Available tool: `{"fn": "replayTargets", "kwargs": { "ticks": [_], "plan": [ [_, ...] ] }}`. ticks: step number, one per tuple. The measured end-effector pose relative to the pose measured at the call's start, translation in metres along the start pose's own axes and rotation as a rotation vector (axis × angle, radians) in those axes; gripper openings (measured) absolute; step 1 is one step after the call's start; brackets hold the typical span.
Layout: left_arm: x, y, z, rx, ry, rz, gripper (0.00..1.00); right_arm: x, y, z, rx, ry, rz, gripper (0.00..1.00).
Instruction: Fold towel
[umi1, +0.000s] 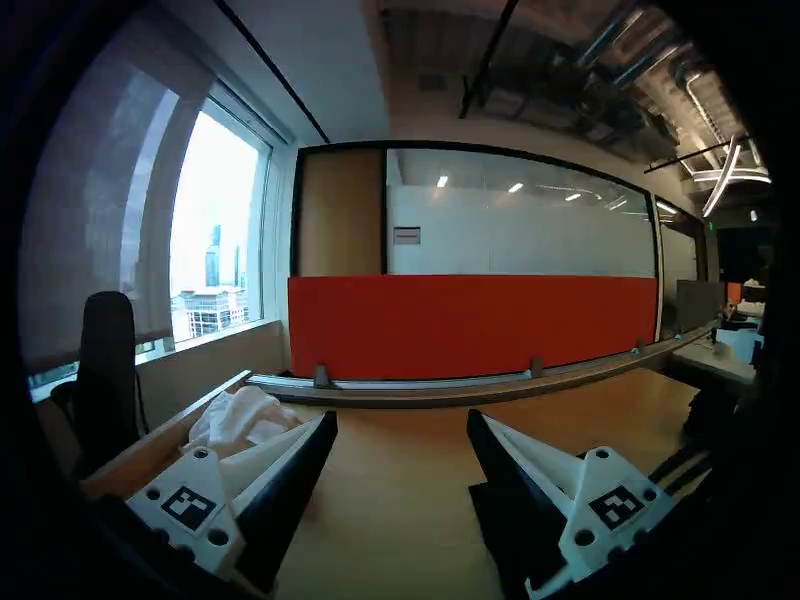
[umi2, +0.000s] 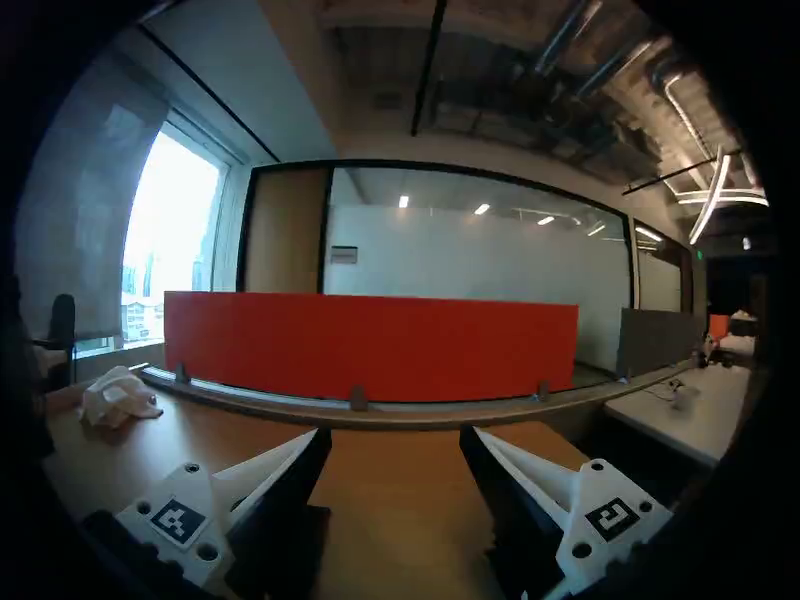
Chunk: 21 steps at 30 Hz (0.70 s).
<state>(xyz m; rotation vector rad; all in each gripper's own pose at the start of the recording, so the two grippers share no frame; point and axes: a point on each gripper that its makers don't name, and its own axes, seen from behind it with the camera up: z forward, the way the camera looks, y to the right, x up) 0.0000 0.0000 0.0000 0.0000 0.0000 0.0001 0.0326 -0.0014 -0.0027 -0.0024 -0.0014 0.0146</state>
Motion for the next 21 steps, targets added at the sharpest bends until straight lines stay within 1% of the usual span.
{"fn": "replayTargets", "kwargs": {
  "ticks": [6,12,21],
  "plan": [
    [0.008,0.007,0.003,-0.017,-0.015,0.015,0.96,0.014,0.0,-0.001,0.0,-0.008,0.008,0.99],
    [0.008,0.009,0.006,-0.028,-0.032,0.009,0.96,0.02,-0.003,-0.001,0.001,-0.019,-0.003,0.99],
    [0.012,0.01,0.002,-0.066,-0.066,0.029,0.96,0.03,-0.008,-0.006,0.024,-0.044,-0.024,0.99]
  ]
}}
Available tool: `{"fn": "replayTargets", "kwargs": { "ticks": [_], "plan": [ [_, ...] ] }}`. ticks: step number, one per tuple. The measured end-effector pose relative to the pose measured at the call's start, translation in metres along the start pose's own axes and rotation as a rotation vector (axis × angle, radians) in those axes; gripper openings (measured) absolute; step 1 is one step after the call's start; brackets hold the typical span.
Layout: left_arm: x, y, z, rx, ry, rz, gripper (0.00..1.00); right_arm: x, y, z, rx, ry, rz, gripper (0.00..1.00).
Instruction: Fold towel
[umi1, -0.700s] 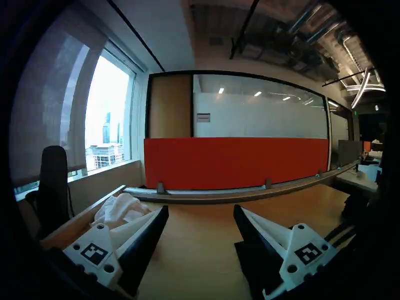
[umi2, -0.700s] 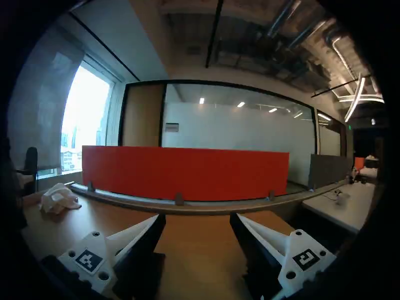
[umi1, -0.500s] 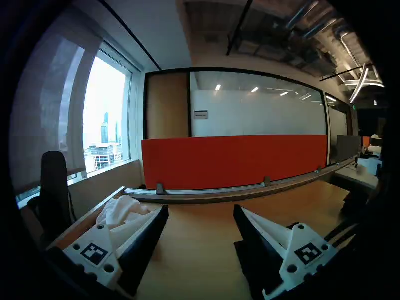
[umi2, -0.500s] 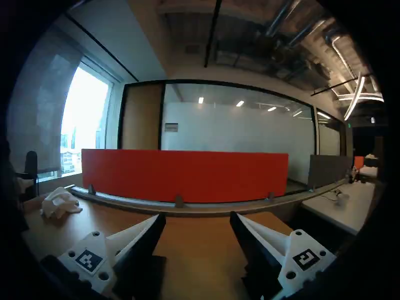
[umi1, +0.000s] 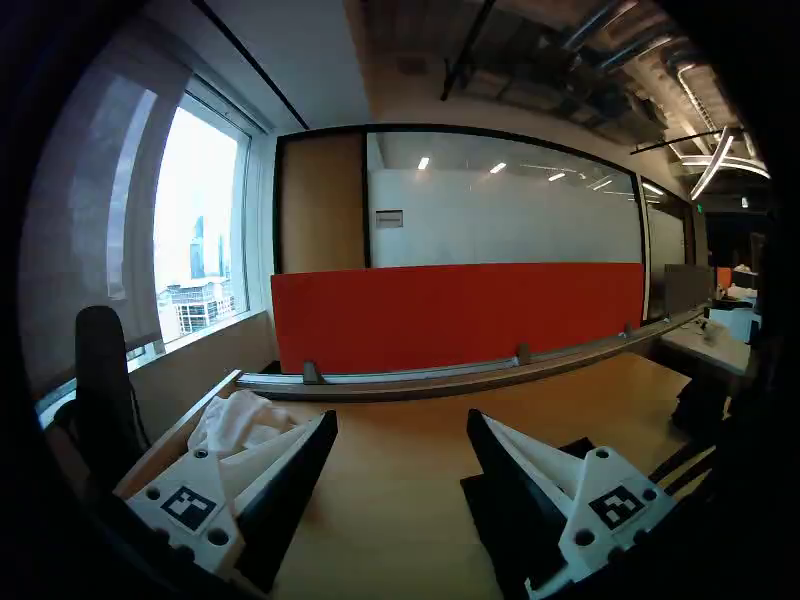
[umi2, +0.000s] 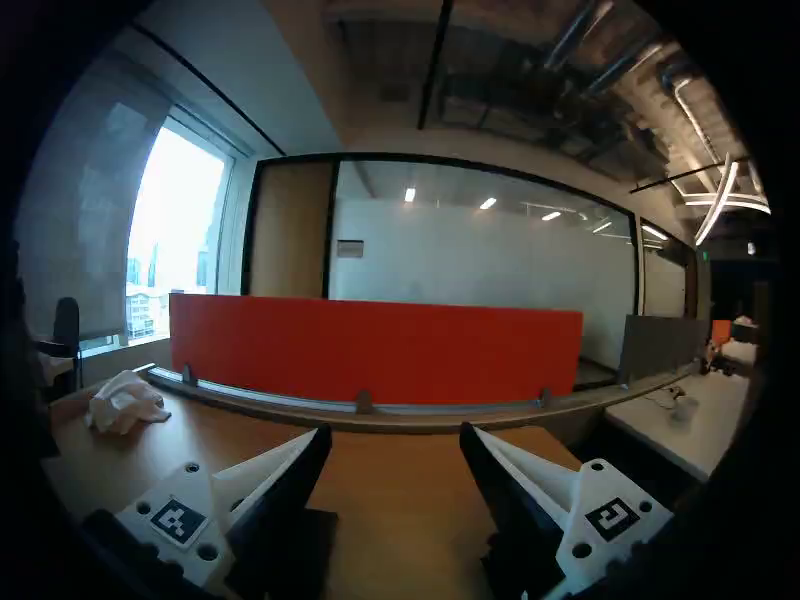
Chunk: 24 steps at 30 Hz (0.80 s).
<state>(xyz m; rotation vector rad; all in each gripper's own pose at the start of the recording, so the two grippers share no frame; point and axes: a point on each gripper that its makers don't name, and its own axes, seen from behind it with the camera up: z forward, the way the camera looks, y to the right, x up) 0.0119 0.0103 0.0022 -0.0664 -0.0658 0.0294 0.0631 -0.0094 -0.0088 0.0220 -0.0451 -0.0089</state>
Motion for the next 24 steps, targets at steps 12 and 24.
{"fn": "replayTargets", "kwargs": {
  "ticks": [12,24],
  "plan": [
    [-0.007,-0.001,-0.008,-0.02,-0.068,0.013,0.96,-0.014,-0.003,-0.009,0.031,-0.09,-0.036,0.99],
    [-0.029,0.007,-0.018,-0.054,-0.144,0.033,0.96,-0.042,-0.011,-0.014,0.095,-0.19,-0.089,0.99]
  ]
}}
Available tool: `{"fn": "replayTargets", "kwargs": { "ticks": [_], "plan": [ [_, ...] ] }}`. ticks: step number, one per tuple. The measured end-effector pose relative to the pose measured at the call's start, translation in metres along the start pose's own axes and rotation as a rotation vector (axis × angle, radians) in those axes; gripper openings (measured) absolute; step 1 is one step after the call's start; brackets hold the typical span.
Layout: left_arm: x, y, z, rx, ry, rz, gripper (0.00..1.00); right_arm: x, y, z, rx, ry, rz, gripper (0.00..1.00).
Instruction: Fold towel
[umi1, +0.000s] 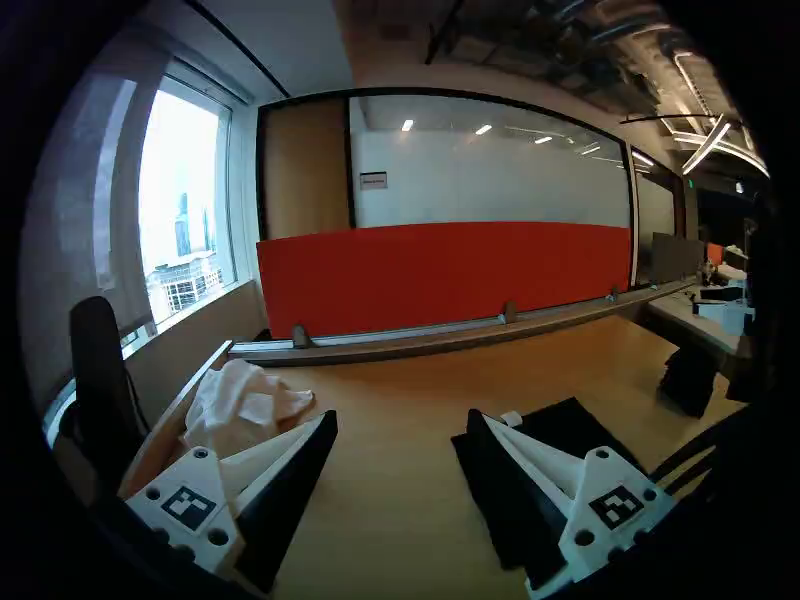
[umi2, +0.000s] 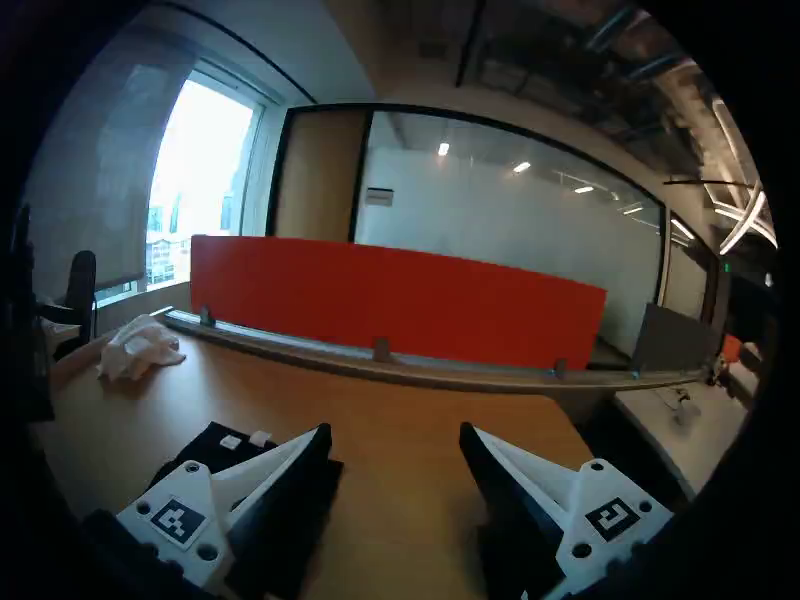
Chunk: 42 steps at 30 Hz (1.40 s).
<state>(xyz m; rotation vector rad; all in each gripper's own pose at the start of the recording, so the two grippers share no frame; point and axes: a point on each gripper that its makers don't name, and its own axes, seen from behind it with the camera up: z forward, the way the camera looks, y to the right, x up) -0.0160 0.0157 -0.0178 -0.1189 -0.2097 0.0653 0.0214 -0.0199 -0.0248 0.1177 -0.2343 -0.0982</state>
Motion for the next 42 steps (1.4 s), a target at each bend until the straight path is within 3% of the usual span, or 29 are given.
{"fn": "replayTargets", "kwargs": {
  "ticks": [9,21,30,42],
  "plan": [
    [-0.019,0.022,0.001,-0.107,-0.061,0.058,0.96,-0.025,-0.02,0.0,0.11,-0.073,-0.075,1.0],
    [-0.04,0.045,0.003,-0.232,-0.114,0.078,0.96,-0.047,-0.041,0.0,0.258,-0.143,-0.142,1.0],
    [-0.057,0.07,0.003,-0.355,-0.148,0.112,0.96,-0.069,-0.061,-0.002,0.389,-0.205,-0.188,1.0],
    [-0.087,0.089,0.009,-0.43,-0.208,0.158,0.96,-0.102,-0.077,0.001,0.462,-0.282,-0.204,1.0]
  ]
}}
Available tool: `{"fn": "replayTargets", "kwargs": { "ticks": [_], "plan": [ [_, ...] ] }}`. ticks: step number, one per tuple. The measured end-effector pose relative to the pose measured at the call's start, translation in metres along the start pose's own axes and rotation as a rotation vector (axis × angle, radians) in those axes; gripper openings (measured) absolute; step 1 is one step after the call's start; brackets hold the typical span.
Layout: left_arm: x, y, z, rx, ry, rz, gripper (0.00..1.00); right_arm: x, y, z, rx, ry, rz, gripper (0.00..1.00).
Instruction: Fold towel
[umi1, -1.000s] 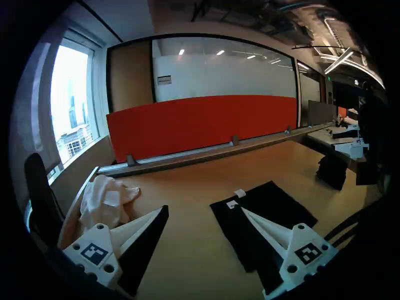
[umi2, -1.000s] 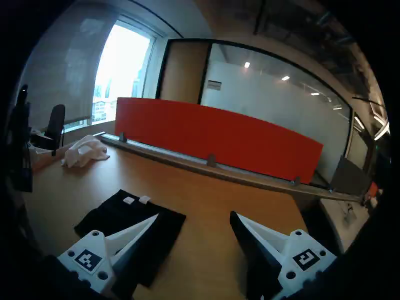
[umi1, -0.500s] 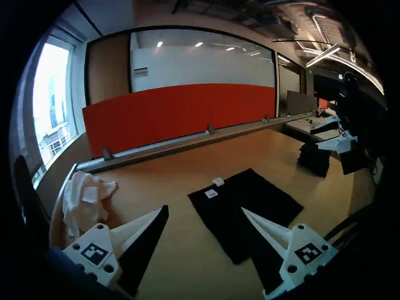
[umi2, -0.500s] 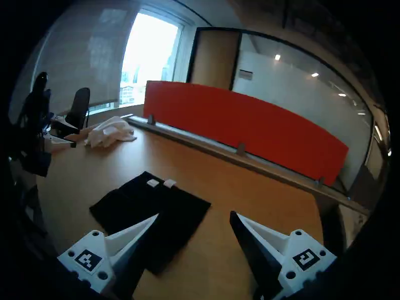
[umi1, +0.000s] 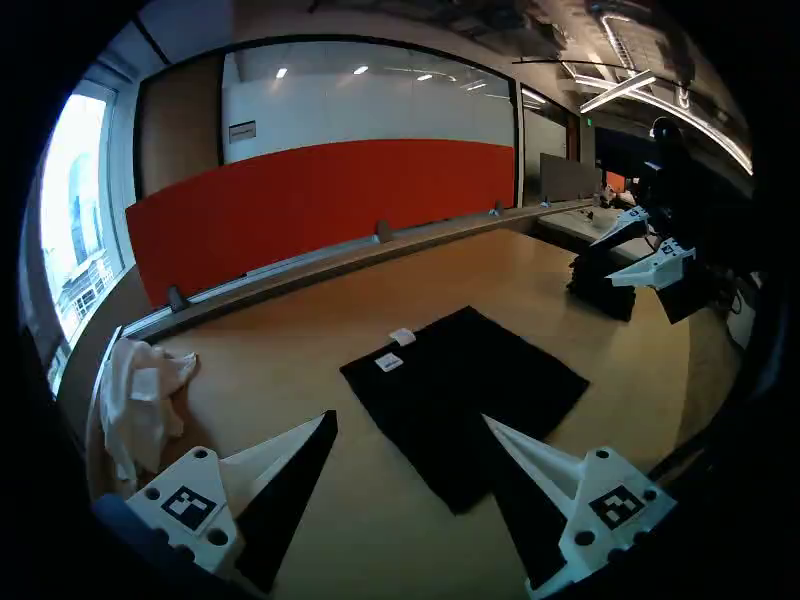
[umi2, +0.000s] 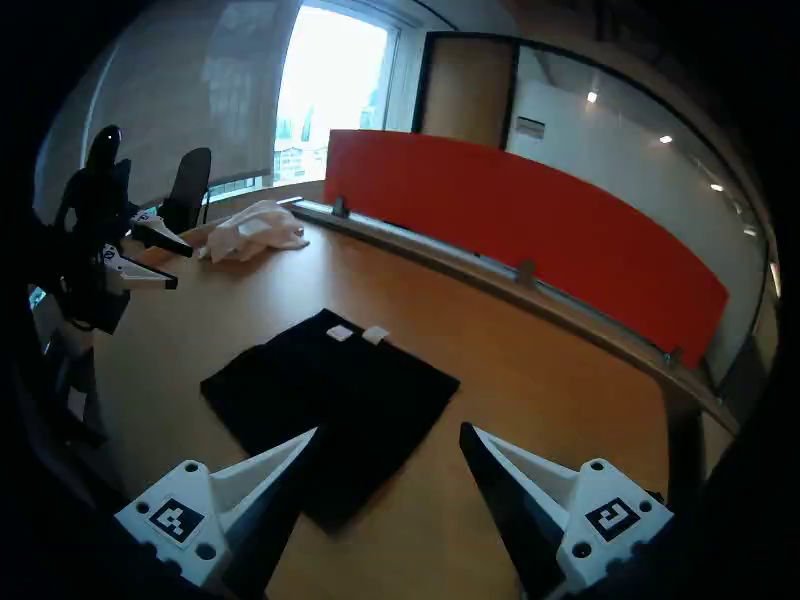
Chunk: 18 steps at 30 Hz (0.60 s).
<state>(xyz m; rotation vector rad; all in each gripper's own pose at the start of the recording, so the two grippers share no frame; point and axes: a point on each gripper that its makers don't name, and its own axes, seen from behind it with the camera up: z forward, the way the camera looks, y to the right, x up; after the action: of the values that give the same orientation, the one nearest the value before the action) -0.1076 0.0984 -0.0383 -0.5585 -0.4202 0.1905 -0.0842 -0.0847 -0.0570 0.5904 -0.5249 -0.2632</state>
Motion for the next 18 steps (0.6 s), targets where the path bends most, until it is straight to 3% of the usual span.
{"fn": "replayTargets", "kwargs": {
  "ticks": [18],
  "plan": [
    [-0.07,0.03,0.033,-0.085,-0.13,0.024,0.96,-0.069,-0.031,0.032,0.078,-0.118,-0.015,1.0]
  ]
}}
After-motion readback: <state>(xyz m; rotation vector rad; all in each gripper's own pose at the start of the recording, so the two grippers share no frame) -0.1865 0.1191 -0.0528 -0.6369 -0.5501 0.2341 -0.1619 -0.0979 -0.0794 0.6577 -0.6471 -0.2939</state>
